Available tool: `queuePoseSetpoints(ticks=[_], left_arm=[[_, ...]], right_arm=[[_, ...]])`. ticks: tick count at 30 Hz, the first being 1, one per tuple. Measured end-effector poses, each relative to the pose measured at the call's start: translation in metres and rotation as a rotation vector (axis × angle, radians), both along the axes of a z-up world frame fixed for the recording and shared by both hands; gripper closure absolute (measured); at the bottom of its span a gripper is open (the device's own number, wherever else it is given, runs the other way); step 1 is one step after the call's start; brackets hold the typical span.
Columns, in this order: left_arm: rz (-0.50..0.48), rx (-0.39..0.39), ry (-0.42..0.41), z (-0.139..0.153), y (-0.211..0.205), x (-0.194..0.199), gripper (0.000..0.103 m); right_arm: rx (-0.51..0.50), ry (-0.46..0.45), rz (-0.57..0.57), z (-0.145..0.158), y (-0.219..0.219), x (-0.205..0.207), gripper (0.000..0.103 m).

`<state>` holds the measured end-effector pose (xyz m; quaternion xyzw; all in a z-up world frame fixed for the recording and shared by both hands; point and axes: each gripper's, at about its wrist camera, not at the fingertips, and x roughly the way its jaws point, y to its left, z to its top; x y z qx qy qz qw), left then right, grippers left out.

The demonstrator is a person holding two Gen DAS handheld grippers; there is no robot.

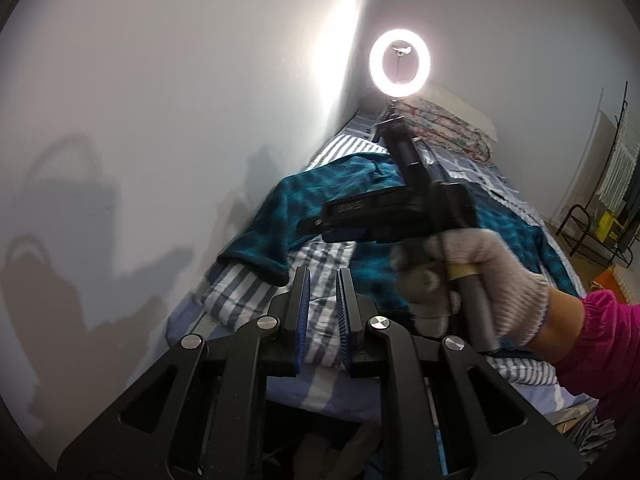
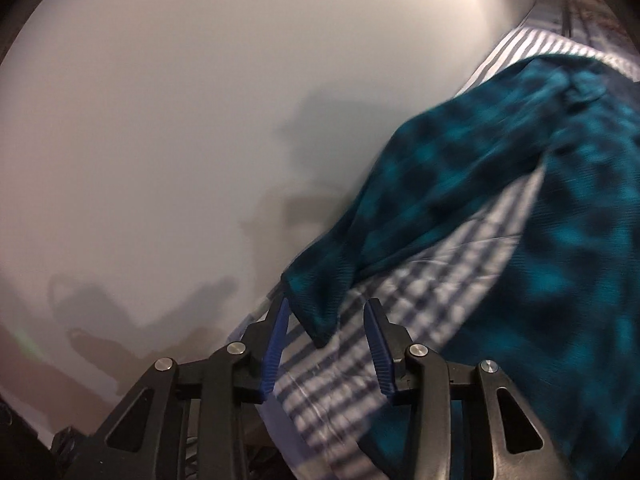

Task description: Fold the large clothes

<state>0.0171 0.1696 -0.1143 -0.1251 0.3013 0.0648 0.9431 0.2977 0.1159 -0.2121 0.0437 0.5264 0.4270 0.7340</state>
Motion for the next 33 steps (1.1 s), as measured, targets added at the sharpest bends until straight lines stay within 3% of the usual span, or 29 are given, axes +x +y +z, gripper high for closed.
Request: queuePoseSetpoints(ticks=[5,7,8,9,16,18,19,20,26,33], left_arm=[[0.030,-0.034,0.041,-0.012,0.014,0.007,0.091],[0.039,-0.039,0.050,-0.013,0.018,0.005,0.091],[0.043,-0.036,0.056,-0.012,0.019,0.004,0.091],[0.046,-0.033,0.063,-0.012,0.019,0.005,0.091],[0.023,-0.017,0.101,-0.017,0.016,0.027,0.090],[0.013,-0.039,0.120,-0.019,0.015,0.041,0.080],[0.009,-0.056,0.127,-0.020,0.016,0.046,0.064],[0.007,-0.078,0.133,-0.021,0.017,0.053,0.054],[-0.018,-0.177,0.240,-0.045,0.015,0.108,0.053],[0.000,-0.167,0.352,-0.085,0.006,0.168,0.053]], right_arm=[[-0.077,0.060,0.009,-0.035,0.031,0.002,0.062],[-0.096,0.077,0.023,-0.047,0.039,0.002,0.075],[-0.099,0.095,0.039,-0.053,0.042,0.003,0.094],[-0.100,0.100,0.046,-0.056,0.044,0.004,0.099],[0.035,0.034,0.016,-0.009,-0.001,0.008,0.100],[0.054,0.036,-0.002,-0.003,-0.019,0.008,0.100],[0.065,0.043,-0.009,-0.002,-0.030,0.006,0.100],[0.067,0.042,-0.019,-0.002,-0.043,0.004,0.100],[0.058,0.092,-0.072,-0.029,-0.085,0.000,0.100],[0.076,0.147,-0.126,-0.057,-0.124,0.002,0.099]])
